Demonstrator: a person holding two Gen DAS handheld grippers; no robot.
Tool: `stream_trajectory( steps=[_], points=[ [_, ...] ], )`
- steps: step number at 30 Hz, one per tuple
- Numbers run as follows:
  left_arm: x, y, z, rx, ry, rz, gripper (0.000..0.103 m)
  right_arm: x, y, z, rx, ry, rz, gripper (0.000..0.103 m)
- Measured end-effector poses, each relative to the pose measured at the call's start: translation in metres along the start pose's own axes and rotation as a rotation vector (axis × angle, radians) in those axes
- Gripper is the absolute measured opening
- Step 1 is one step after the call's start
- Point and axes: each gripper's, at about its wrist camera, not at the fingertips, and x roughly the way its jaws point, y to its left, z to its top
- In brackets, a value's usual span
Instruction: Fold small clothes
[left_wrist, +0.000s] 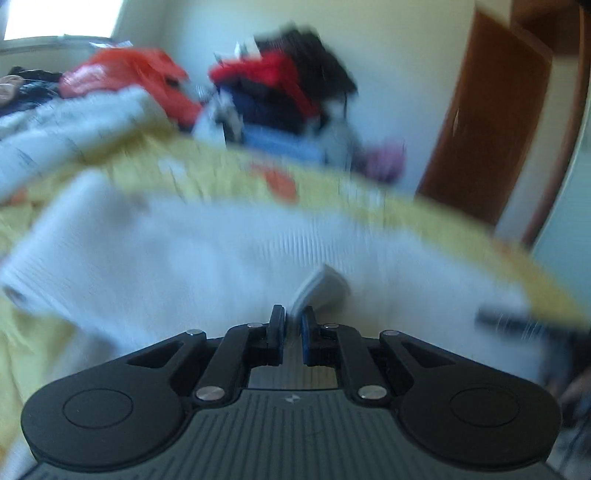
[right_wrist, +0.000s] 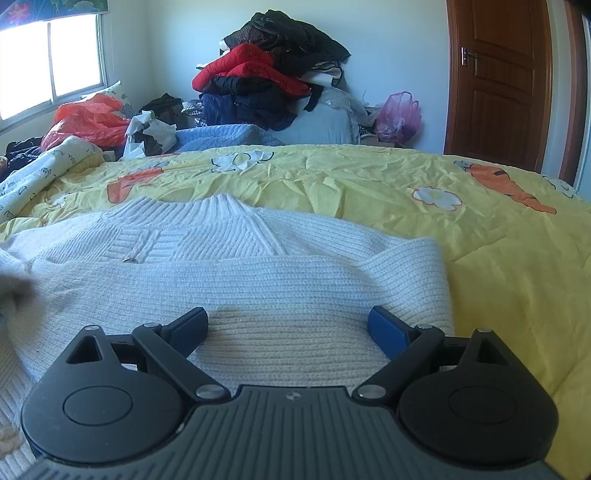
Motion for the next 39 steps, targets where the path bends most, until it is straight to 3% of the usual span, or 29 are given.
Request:
stream_trajectory(
  steps=[1,2,3,5,6,9,11,12,15,17,19,22,25,27,28,32,37,39],
  points=[
    [0.004,-0.001,-0.008,0.021,0.003,0.007,0.014,0.000,0.000,0.000,0.000,0.000,0.000,0.093],
    [-0.001,-0.001,-0.010,0.025,-0.018,-0.012,0.028,0.000,0.000,0.000,-0.001,0.000,0.000,0.094],
    [-0.003,0.000,-0.007,0.031,-0.026,-0.058,0.065,0.000,0.000,0.000,-0.002,-0.001,0.001,0.094],
    [-0.008,0.005,-0.009,0.017,-0.043,-0.158,0.094,0.000,0.000,0.000,-0.002,0.001,0.004,0.095],
    [-0.012,0.004,-0.011,0.013,-0.073,-0.144,0.098,0.000,0.001,0.000,-0.005,0.003,0.002,0.096],
    [-0.024,0.002,-0.017,-0.042,-0.141,-0.058,0.098,0.001,0.010,0.003,-0.047,0.022,-0.027,0.096],
    [-0.031,0.014,-0.017,-0.112,-0.205,-0.041,0.098,-0.008,0.023,0.013,-0.029,0.023,-0.041,0.080],
    [-0.035,0.017,-0.017,-0.143,-0.245,-0.011,0.098,-0.016,0.028,0.019,0.026,0.006,0.002,0.077],
    [-0.044,0.029,-0.017,-0.233,-0.326,0.056,0.098,-0.027,0.054,0.036,0.209,0.059,0.339,0.082],
    [-0.038,0.038,-0.012,-0.294,-0.335,0.101,0.098,-0.017,0.087,0.042,0.227,0.193,0.533,0.086],
    [-0.035,0.047,-0.011,-0.346,-0.326,0.102,0.098,0.003,0.118,0.041,0.252,0.330,0.641,0.084],
    [-0.030,0.054,-0.009,-0.386,-0.306,0.098,0.098,0.029,0.142,0.033,0.298,0.402,0.607,0.078],
    [-0.031,0.054,-0.011,-0.382,-0.303,0.101,0.099,0.035,0.150,0.032,0.324,0.390,0.606,0.060],
    [-0.030,0.054,-0.012,-0.384,-0.305,0.100,0.099,0.034,0.157,0.034,0.275,0.405,0.573,0.017],
    [-0.030,0.055,-0.012,-0.389,-0.303,0.096,0.099,0.033,0.159,0.034,0.244,0.405,0.541,0.014],
    [-0.029,0.056,-0.011,-0.392,-0.306,0.093,0.099,0.027,0.147,0.041,0.277,0.366,0.592,0.009],
    [-0.033,0.045,-0.012,-0.324,-0.336,0.099,0.099,-0.001,0.130,0.081,0.286,0.265,0.660,0.008],
    [-0.033,0.039,-0.012,-0.292,-0.341,0.096,0.099,-0.011,0.116,0.094,0.268,0.228,0.656,0.002]
  ],
)
